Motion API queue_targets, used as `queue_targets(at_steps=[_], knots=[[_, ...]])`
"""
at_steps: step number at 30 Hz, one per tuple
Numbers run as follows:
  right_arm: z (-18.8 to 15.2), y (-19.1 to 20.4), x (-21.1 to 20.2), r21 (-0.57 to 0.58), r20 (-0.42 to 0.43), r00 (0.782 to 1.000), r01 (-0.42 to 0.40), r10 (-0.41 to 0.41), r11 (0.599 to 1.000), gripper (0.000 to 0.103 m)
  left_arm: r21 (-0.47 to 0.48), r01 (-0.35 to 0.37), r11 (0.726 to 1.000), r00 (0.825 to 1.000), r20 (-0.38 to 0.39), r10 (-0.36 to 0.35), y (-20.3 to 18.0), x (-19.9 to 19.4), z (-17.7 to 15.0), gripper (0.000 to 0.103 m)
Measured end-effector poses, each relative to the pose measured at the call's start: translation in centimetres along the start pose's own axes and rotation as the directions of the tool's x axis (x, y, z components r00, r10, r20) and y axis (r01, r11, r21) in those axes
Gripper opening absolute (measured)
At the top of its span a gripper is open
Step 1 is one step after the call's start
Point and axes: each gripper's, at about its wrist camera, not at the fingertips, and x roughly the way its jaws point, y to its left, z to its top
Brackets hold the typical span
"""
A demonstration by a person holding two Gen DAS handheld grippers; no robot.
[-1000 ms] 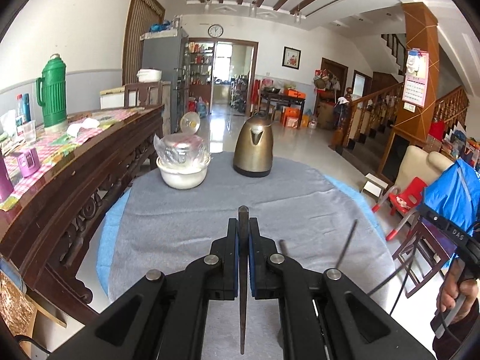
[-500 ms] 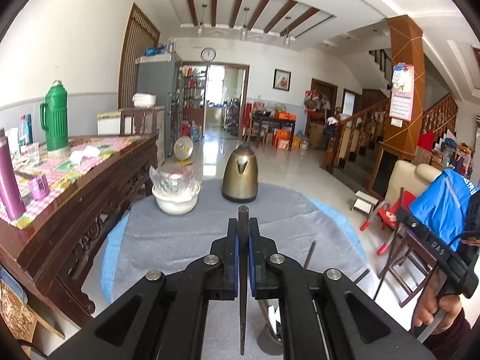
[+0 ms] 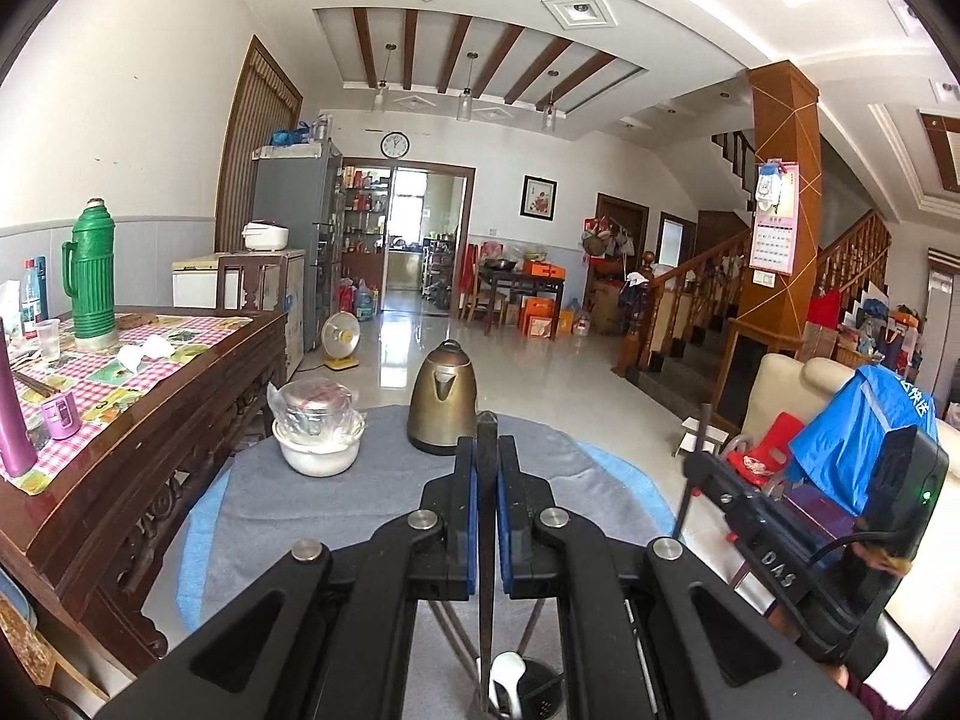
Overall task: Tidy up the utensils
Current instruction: 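Lower the chopstick tip-first into the dark cup with the right gripper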
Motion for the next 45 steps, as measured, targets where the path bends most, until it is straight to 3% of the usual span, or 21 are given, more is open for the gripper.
queue_targets(at_steps=[9, 17, 45], knots=[[-2.2, 0.4, 0.4, 0.056, 0.104, 0.993, 0.040, -0.046, 0.998, 0.007, -0.032, -0.015, 0.999, 0.999, 0.031, 0.016, -0.7, 0.9, -1.5, 0.006], [-3.8, 0.8, 0.7, 0.019, 0.114, 0.990, 0.085, -0.086, 0.996, 0.007, -0.073, -0.016, 0.997, 1.000, 0.000, 0.016, -0.4, 2.5, -3.1, 0.006], [-5.0, -0.5, 0.9, 0.039, 0.080, 0.991, 0.102, -0.104, 0.994, 0.007, -0.069, -0.059, 0.996, 0.998, 0.000, 0.059, -0.8, 3.6, -5.0, 0.006]])
